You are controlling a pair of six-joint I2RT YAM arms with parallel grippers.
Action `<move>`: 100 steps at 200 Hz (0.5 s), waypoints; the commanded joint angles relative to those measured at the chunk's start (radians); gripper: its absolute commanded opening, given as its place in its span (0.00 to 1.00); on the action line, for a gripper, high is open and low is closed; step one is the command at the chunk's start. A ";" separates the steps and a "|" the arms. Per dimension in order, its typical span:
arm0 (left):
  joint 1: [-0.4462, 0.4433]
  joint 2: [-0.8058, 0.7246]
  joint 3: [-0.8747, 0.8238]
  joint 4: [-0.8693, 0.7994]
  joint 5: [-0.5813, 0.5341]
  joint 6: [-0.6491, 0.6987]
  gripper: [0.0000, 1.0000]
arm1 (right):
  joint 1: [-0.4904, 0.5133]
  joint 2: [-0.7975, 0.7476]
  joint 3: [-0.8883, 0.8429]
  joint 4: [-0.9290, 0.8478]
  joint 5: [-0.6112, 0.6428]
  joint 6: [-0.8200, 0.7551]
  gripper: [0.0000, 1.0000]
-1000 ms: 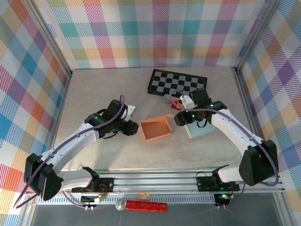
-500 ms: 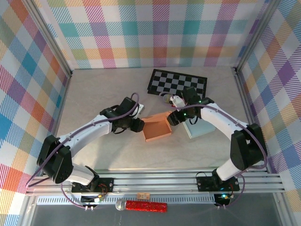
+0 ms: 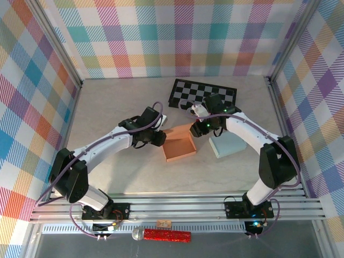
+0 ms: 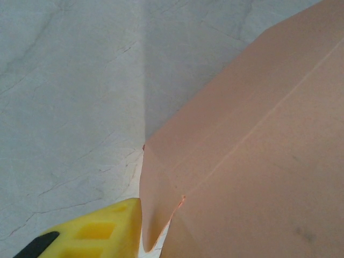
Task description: Fold the paper box
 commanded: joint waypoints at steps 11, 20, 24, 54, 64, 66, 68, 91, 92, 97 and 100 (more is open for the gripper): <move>-0.007 0.031 0.040 0.002 -0.002 -0.028 0.27 | 0.016 0.008 0.026 -0.032 -0.032 0.022 0.46; -0.007 0.036 0.040 0.006 0.001 -0.042 0.25 | 0.021 0.007 0.025 -0.032 -0.035 0.031 0.46; -0.007 0.038 0.040 0.008 0.002 -0.048 0.24 | 0.023 0.006 0.025 -0.033 -0.036 0.034 0.45; -0.007 0.047 0.037 0.026 0.010 -0.090 0.18 | 0.040 -0.002 0.022 -0.037 -0.031 0.071 0.39; -0.007 0.048 0.037 0.032 0.008 -0.100 0.16 | 0.042 -0.003 0.022 -0.037 -0.029 0.081 0.36; -0.007 0.050 0.037 0.033 0.007 -0.102 0.15 | 0.043 -0.004 0.023 -0.037 -0.027 0.083 0.35; -0.007 0.051 0.038 0.033 0.005 -0.105 0.15 | 0.043 -0.004 0.023 -0.038 -0.026 0.085 0.34; -0.007 0.065 0.054 0.034 -0.005 -0.132 0.11 | 0.051 -0.005 0.025 -0.040 -0.007 0.118 0.27; -0.007 0.066 0.054 0.034 -0.006 -0.134 0.11 | 0.051 -0.005 0.025 -0.039 -0.006 0.121 0.27; -0.007 0.069 0.058 0.035 -0.007 -0.141 0.10 | 0.054 -0.005 0.027 -0.038 -0.001 0.129 0.26; -0.007 0.072 0.059 0.036 -0.008 -0.145 0.09 | 0.054 -0.006 0.027 -0.038 0.003 0.132 0.25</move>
